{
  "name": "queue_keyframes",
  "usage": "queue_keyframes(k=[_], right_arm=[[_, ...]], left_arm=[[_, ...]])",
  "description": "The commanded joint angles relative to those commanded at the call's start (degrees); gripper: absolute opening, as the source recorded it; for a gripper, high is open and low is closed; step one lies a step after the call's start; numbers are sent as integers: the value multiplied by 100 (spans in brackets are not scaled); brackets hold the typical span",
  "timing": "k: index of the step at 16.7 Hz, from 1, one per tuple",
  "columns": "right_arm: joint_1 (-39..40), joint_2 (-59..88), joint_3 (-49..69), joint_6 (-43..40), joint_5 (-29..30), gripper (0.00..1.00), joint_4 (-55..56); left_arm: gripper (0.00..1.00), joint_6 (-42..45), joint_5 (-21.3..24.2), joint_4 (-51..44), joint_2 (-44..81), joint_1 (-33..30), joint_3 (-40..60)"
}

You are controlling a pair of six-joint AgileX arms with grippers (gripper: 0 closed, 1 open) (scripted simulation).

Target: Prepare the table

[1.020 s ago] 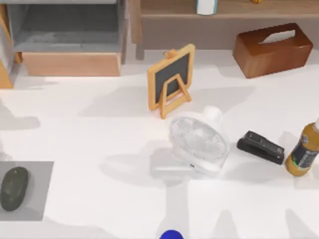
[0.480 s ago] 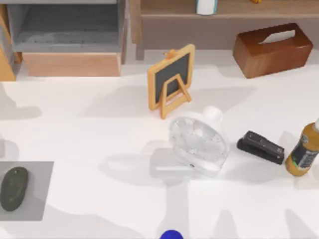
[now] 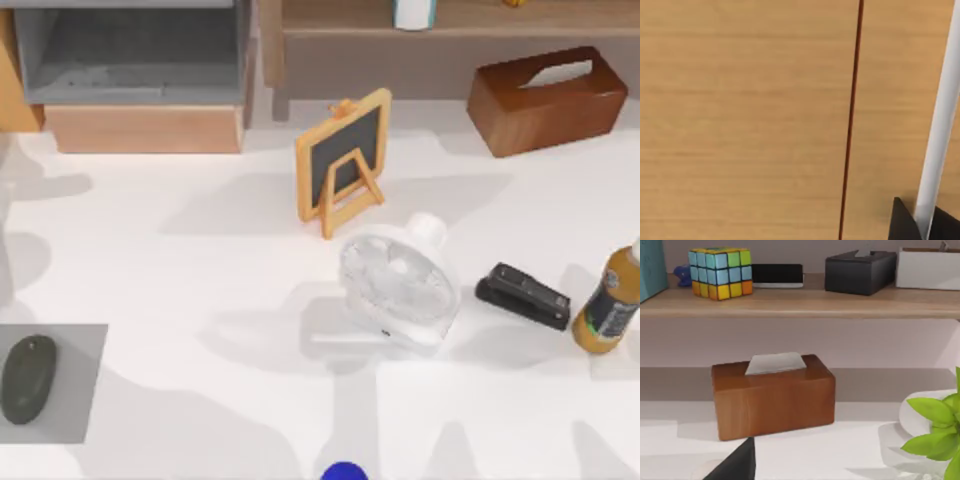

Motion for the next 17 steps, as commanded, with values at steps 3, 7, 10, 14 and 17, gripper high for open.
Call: queue_keyframes(k=[3, 7, 10, 14, 17], right_arm=[[0, 0, 0, 0, 0, 100, 0], [0, 0, 0, 0, 0, 100, 0], [0, 0, 0, 0, 0, 100, 0], [0, 0, 0, 0, 0, 100, 0], [0, 0, 0, 0, 0, 100, 0]], left_arm=[[0, 0, 0, 0, 0, 0, 0], [30, 0, 0, 0, 0, 0, 0], [53, 0, 0, 0, 0, 0, 0], [83, 0, 0, 0, 0, 0, 0], [100, 0, 0, 0, 0, 0, 0]])
